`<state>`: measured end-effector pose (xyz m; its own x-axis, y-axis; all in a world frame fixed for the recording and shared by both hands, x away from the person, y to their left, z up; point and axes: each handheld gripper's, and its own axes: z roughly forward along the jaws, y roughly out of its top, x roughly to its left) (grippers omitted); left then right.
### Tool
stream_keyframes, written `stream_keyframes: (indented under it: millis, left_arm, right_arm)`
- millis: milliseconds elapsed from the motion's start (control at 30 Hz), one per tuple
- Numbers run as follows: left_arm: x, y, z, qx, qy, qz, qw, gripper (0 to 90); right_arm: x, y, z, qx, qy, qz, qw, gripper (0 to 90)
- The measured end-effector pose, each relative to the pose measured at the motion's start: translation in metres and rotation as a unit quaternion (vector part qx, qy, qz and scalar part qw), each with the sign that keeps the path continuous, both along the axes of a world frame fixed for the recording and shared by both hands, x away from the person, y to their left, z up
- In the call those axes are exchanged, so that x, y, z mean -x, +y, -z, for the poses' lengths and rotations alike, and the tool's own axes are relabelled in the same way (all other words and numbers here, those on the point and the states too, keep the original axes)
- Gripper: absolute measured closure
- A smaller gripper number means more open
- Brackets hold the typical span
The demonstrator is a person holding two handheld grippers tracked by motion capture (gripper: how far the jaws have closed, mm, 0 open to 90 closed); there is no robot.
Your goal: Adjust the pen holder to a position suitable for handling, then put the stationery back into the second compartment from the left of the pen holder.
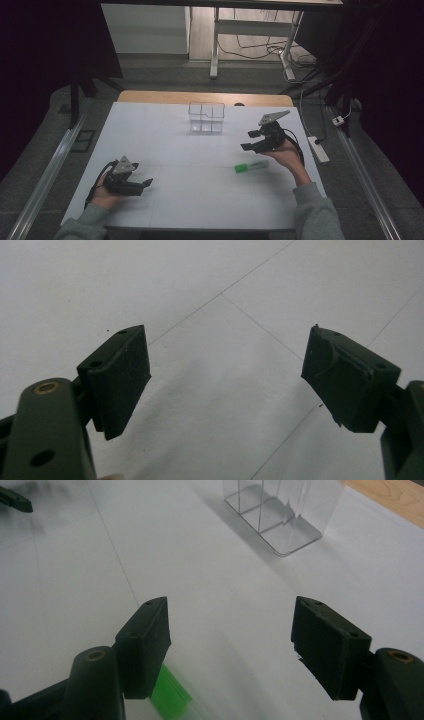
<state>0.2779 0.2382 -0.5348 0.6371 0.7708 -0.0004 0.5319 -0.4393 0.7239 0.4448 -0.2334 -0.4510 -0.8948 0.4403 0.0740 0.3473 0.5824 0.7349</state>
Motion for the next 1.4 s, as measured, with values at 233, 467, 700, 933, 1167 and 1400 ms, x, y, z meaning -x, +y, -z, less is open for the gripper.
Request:
stream_keyframes:
  millis: [233,467,700,933,1167,1400]
  left_arm:
    - [0.0,-0.001,0.0,-0.001,0.0,0.002,1.0,18.8]
    - [0.0,-0.001,0.0,-0.006,-0.001,0.003,1.0,18.8]
    - [0.001,-0.002,0.0,-0.005,-0.003,0.003,1.0,18.9]
    - [0.001,-0.002,0.0,-0.006,-0.002,0.004,1.0,18.9]
    - [0.001,-0.002,0.0,-0.008,-0.002,0.005,1.0,18.9]
    - [0.0,-0.002,0.0,-0.008,-0.001,0.006,0.9999,18.9]
  right_arm:
    - [0.004,0.0,-0.003,0.016,-0.001,-0.018,0.9997,30.4]
    - [0.008,0.002,-0.002,0.043,0.0,-0.057,0.9974,29.4]
    - [0.012,0.012,0.003,0.081,0.011,-0.098,0.9918,30.2]
    - [0.015,0.022,0.01,0.127,0.027,-0.137,0.9821,31.3]
    - [0.018,0.031,0.018,0.156,0.026,-0.175,0.9718,31.3]
    - [0.021,0.036,0.025,0.193,0.039,-0.182,0.9635,32.4]
